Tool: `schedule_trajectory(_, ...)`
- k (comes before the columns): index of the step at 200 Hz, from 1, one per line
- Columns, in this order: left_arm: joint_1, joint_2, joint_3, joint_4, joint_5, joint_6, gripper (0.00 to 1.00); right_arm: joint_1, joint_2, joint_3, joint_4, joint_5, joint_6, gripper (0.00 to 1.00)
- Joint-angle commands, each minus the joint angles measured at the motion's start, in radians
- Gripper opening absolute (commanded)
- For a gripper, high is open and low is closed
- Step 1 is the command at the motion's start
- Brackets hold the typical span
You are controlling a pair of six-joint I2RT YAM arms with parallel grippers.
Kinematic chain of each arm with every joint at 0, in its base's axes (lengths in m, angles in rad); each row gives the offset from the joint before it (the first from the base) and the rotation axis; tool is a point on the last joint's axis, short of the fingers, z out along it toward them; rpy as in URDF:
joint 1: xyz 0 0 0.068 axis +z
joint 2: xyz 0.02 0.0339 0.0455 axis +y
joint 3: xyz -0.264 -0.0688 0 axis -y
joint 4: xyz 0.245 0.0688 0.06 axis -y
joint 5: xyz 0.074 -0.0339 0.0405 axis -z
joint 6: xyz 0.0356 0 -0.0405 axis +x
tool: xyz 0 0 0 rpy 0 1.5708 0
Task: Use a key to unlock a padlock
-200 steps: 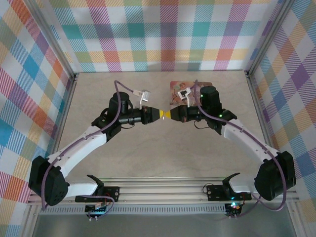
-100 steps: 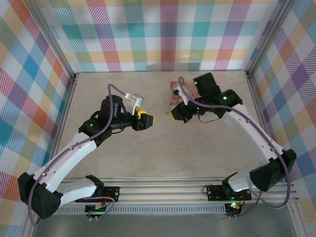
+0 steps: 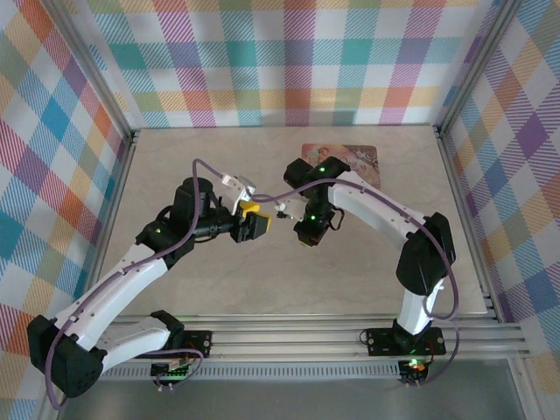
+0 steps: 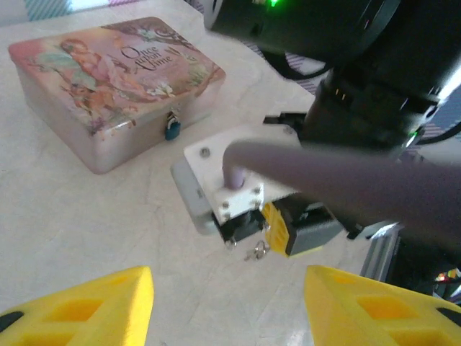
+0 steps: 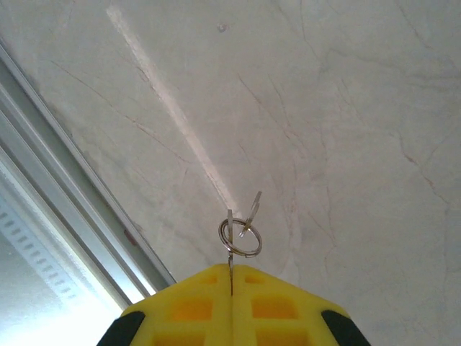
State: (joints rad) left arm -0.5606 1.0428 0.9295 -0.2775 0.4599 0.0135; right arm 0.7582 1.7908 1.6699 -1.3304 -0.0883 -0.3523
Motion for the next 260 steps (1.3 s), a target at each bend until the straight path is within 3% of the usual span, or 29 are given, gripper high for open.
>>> schedule_trajectory(1,0.005,-0.031,-0.038,0.089,0.061,0.017,0.57,0.003,-0.078,0.010,0.010,-0.016,-0.045,0.00)
schedule_trajectory(53,0.005,-0.023,-0.089,0.165,0.139,0.014,0.57,0.002,-0.160,-0.053,0.107,-0.146,-0.056,0.00)
schedule_trajectory(111,-0.008,0.140,-0.053,0.207,0.295,-0.078,0.55,0.002,-0.208,-0.071,0.163,-0.302,-0.051,0.00)
schedule_trajectory(170,-0.018,0.214,-0.025,0.217,0.378,-0.096,0.50,-0.006,-0.219,-0.074,0.169,-0.320,-0.057,0.00)
schedule_trajectory(260,-0.018,0.222,-0.020,0.157,0.422,-0.048,0.50,-0.039,-0.225,-0.111,0.190,-0.373,-0.053,0.00)
